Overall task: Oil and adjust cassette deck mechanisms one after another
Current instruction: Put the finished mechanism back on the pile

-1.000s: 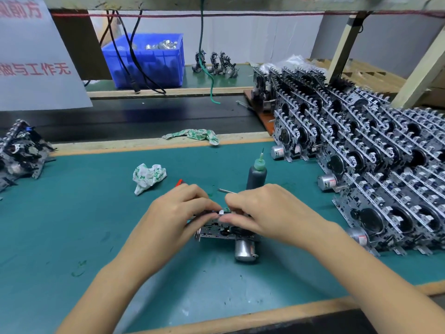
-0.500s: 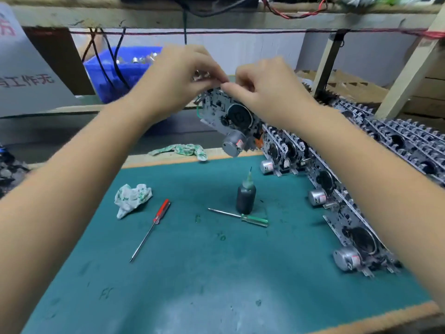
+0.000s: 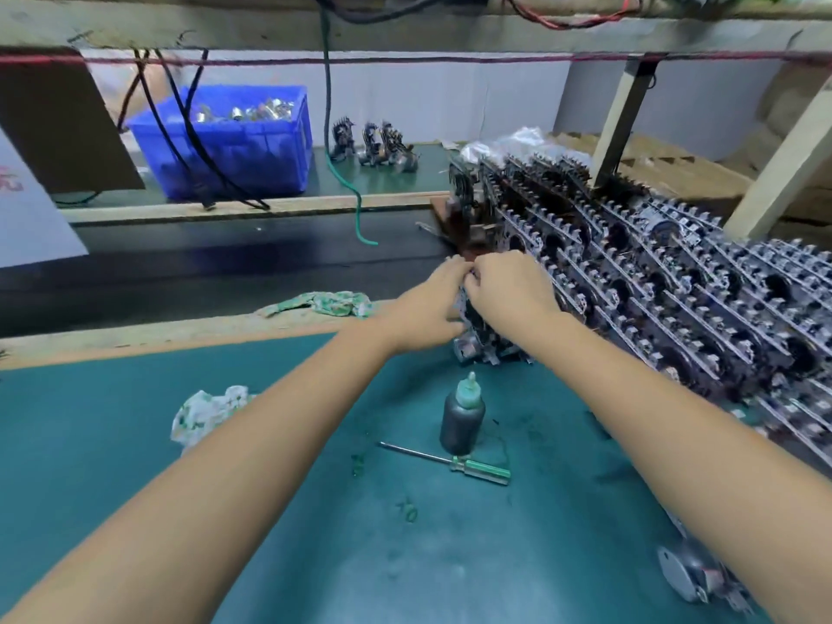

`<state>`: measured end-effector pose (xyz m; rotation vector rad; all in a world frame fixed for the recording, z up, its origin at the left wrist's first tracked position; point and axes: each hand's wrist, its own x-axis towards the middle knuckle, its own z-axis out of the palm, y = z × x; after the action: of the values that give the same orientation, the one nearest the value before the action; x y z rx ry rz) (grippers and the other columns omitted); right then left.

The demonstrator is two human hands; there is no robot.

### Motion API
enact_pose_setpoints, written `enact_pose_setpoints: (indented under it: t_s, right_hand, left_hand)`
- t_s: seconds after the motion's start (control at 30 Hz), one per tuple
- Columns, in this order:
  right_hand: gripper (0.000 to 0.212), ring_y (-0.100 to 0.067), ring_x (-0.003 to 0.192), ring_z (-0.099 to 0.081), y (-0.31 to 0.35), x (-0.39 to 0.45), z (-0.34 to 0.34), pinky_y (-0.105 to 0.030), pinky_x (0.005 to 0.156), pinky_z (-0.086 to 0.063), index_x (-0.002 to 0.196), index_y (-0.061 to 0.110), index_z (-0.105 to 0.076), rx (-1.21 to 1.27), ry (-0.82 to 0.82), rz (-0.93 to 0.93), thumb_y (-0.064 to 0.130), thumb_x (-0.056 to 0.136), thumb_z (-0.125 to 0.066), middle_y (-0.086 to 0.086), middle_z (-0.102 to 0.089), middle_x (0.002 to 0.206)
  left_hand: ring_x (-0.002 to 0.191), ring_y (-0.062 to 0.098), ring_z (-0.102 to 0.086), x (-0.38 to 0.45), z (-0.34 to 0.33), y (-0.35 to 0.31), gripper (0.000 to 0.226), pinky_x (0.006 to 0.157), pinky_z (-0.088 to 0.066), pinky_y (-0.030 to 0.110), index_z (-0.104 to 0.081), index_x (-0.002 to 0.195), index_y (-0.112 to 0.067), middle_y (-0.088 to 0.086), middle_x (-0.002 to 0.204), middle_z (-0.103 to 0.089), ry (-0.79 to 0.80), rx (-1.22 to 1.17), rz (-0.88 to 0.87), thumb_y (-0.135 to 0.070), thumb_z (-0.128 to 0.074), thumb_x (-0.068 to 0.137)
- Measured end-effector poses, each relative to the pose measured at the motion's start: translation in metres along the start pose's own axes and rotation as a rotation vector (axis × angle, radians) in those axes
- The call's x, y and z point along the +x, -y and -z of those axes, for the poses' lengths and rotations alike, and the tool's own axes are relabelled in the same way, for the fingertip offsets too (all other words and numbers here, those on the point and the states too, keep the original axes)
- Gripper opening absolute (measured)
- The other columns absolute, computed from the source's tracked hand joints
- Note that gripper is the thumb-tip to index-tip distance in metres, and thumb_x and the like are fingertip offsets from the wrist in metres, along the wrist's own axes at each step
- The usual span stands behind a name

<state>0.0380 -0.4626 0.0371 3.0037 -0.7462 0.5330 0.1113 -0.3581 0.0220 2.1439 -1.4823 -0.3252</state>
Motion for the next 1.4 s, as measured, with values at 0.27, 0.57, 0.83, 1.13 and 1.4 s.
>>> enact_pose_setpoints:
  t_s: [0.27,0.57,0.83,1.13,1.4]
  right_hand:
    - [0.031,-0.032,0.097,-0.061,-0.006,-0.009,-0.004,-0.032,0.065,-0.032,0.108,0.005,-0.062,-0.096,-0.023,-0.049,0.02,0.099,-0.036,-0.014,-0.066,0.104]
    - [0.031,-0.026,0.083,-0.058,0.01,-0.02,0.045,-0.026,0.056,-0.03,0.101,0.012,-0.064,-0.281,0.028,-0.01,0.034,0.097,-0.043,-0.008,-0.065,0.101]
    - [0.029,-0.026,0.078,-0.051,0.108,-0.076,0.103,-0.027,0.054,-0.024,0.099,0.014,-0.063,-0.217,0.087,0.378,0.039,0.091,-0.053,-0.007,-0.06,0.097]
    - [0.021,-0.026,0.097,-0.057,0.27,-0.046,0.061,-0.03,0.066,-0.032,0.108,0.019,-0.061,0.021,0.104,0.893,0.031,0.091,-0.057,-0.005,-0.062,0.112]
    - [0.042,-0.021,0.121,-0.042,0.4,0.0,-0.01,-0.033,0.078,-0.042,0.137,0.014,-0.037,0.007,-0.004,1.092,0.011,0.096,-0.045,-0.003,-0.043,0.134]
  left_hand:
    - [0.145,0.023,-0.013,0.002,-0.018,-0.002,0.095,0.117,-0.011,0.026,-0.014,0.147,0.002,0.016,0.156,-0.012,-0.075,-0.022,-0.102,-0.006,-0.077,0.076]
    - [0.14,0.024,-0.027,-0.024,0.002,-0.023,0.094,0.11,-0.027,0.032,-0.016,0.149,-0.011,0.008,0.156,-0.016,-0.1,0.076,-0.089,-0.017,-0.077,0.078]
    - [0.099,0.019,-0.053,-0.167,0.044,-0.024,0.03,0.073,-0.033,0.026,-0.053,0.113,-0.017,-0.004,0.109,-0.062,-0.377,0.362,-0.054,-0.025,-0.064,0.087]
    - [0.107,0.022,-0.057,-0.295,0.111,0.094,0.025,0.082,-0.047,0.037,-0.064,0.112,-0.021,-0.002,0.112,-0.064,-0.462,0.538,0.67,-0.031,-0.061,0.089]
    - [0.103,0.046,-0.054,-0.322,0.161,0.185,0.041,0.082,-0.042,0.051,-0.054,0.119,0.002,0.027,0.113,-0.052,-0.704,0.566,1.028,-0.03,-0.056,0.093]
